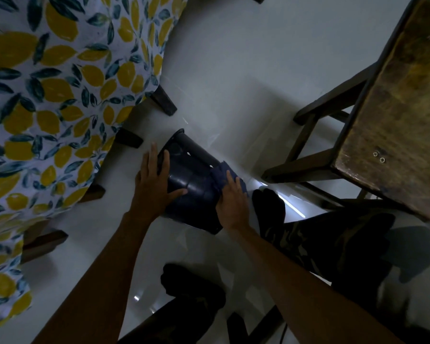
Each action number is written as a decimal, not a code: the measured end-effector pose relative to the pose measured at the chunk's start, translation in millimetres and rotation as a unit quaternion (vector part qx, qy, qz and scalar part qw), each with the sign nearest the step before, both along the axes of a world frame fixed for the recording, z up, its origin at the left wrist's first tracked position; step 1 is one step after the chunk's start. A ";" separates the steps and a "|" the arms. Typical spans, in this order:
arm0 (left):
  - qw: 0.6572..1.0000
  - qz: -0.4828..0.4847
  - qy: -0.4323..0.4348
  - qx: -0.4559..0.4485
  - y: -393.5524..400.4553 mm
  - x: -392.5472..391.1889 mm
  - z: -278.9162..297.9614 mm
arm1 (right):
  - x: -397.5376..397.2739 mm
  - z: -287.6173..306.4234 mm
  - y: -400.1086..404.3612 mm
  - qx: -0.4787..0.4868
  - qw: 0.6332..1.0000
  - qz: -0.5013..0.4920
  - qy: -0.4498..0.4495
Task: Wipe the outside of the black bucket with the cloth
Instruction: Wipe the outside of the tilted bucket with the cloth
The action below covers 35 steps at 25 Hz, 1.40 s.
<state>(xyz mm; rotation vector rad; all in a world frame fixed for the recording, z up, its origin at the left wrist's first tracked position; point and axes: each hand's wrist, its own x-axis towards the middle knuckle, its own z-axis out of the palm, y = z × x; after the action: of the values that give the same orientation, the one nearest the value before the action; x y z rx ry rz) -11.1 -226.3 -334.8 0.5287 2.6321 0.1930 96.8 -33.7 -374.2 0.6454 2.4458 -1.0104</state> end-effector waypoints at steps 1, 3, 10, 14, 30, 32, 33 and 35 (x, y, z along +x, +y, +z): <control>1.000 -0.002 -0.010 -0.003 -1.5 -0.3 -0.9 | -10.3 -1.1 -0.1 -0.009 1.000 -0.003 -0.006; 1.000 -0.006 -0.029 -0.012 -2.5 0.2 -1.3 | -36.2 -5.3 -1.9 -0.039 0.999 -0.002 0.009; 1.000 -0.005 -0.010 -0.005 -7.5 7.3 2.0 | -4.7 3.3 -28.3 -0.053 0.981 0.118 0.143; 1.000 -0.007 0.000 0.014 -8.0 9.3 1.1 | -11.5 -4.7 -27.0 -0.014 0.982 0.142 0.127; 0.999 0.016 -0.018 0.032 -3.3 8.3 2.5 | -87.5 -18.2 -9.1 -0.096 0.992 0.057 0.053; 0.999 0.028 -0.022 0.026 1.1 5.0 3.9 | -93.4 -24.9 8.5 -0.096 0.995 0.025 -0.009; 0.999 0.030 -0.026 0.024 2.3 3.7 4.6 | -80.8 -25.3 15.4 -0.088 0.996 0.018 -0.015; 0.999 0.021 -0.026 0.020 3.4 2.4 5.2 | -37.6 -15.1 19.7 -0.066 0.998 -0.019 0.010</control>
<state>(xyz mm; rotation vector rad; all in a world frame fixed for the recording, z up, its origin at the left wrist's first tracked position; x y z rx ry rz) -8.7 -222.9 -329.6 0.4744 2.5957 0.2688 59.2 -14.0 -389.3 0.6412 2.3688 -1.1870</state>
